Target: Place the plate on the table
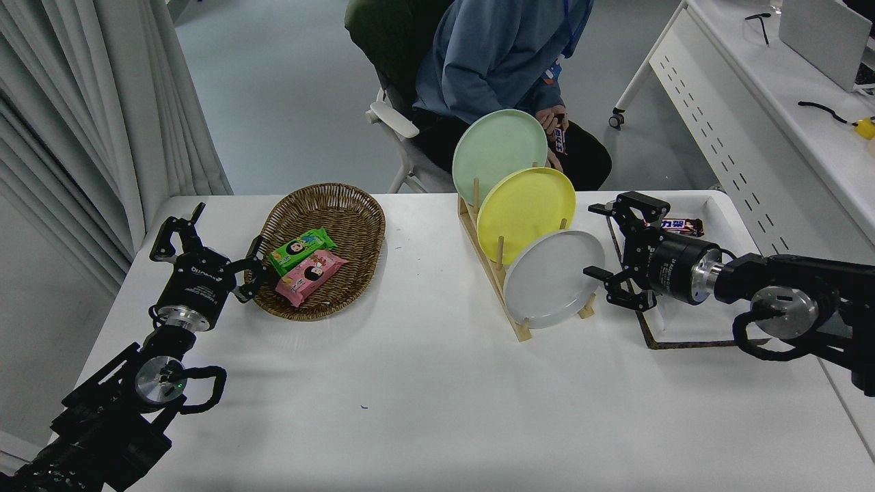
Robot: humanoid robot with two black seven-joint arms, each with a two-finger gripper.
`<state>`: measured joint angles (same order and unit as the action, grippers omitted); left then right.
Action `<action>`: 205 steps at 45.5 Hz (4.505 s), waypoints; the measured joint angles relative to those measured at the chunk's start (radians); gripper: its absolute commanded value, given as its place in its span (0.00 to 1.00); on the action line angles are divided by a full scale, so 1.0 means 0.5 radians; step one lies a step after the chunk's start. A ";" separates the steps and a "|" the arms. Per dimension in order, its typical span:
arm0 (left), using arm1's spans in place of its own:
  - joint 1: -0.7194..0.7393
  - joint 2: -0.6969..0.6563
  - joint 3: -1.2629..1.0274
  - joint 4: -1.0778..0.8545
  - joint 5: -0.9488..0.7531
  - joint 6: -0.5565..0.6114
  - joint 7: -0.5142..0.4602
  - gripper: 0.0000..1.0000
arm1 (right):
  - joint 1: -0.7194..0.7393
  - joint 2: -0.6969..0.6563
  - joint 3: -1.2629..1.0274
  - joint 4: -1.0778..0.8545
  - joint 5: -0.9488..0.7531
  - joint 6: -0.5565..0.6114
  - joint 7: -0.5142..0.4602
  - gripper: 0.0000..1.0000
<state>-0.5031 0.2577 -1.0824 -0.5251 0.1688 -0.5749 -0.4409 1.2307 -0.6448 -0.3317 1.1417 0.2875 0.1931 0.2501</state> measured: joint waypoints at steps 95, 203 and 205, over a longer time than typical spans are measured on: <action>0.000 0.000 0.000 -0.001 0.000 -0.001 -0.002 1.00 | -0.057 0.446 0.293 -0.473 0.336 -0.358 -0.485 0.80; 0.000 0.000 0.000 -0.001 0.000 0.000 -0.001 1.00 | -0.055 0.438 0.506 -0.463 0.270 -0.349 -0.888 0.25; 0.000 0.000 0.000 -0.001 0.000 0.000 -0.001 1.00 | -0.055 0.437 0.506 -0.464 0.253 -0.348 -0.888 0.25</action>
<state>-0.5031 0.2577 -1.0824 -0.5257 0.1687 -0.5749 -0.4414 1.2034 -0.4265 -0.0786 0.9096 0.4142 0.0189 -0.1939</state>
